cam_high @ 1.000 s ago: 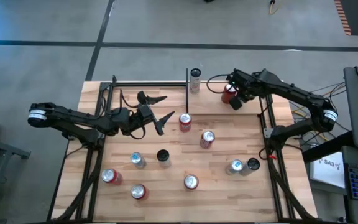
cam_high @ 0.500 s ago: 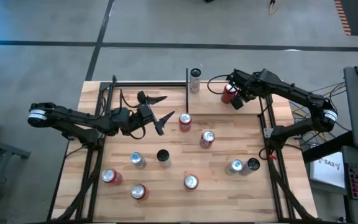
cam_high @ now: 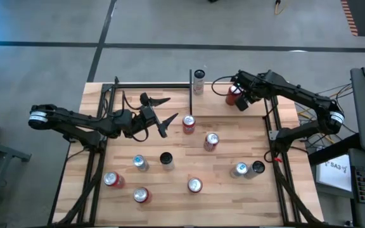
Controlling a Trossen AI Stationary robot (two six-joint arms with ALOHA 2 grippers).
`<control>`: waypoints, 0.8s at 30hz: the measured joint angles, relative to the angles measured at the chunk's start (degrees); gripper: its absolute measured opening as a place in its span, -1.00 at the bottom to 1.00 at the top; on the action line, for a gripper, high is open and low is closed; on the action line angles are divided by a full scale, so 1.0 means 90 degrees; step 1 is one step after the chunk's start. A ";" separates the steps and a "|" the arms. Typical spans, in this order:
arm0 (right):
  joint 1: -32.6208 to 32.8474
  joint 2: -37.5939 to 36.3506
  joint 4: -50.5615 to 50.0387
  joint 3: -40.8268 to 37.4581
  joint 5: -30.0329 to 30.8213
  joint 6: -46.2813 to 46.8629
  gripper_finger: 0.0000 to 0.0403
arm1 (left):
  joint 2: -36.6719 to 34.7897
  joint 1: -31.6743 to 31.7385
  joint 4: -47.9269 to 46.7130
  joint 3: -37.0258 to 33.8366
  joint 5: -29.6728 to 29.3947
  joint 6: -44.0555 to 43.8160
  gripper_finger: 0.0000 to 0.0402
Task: Place canned beverage on shelf
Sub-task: Put the top blue soda can on the shelf
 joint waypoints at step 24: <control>0.0000 -0.0002 0.0059 0.0000 0.0061 0.0005 -0.96 | 0.0000 0.0000 -0.0043 0.0000 0.0000 -0.0066 0.55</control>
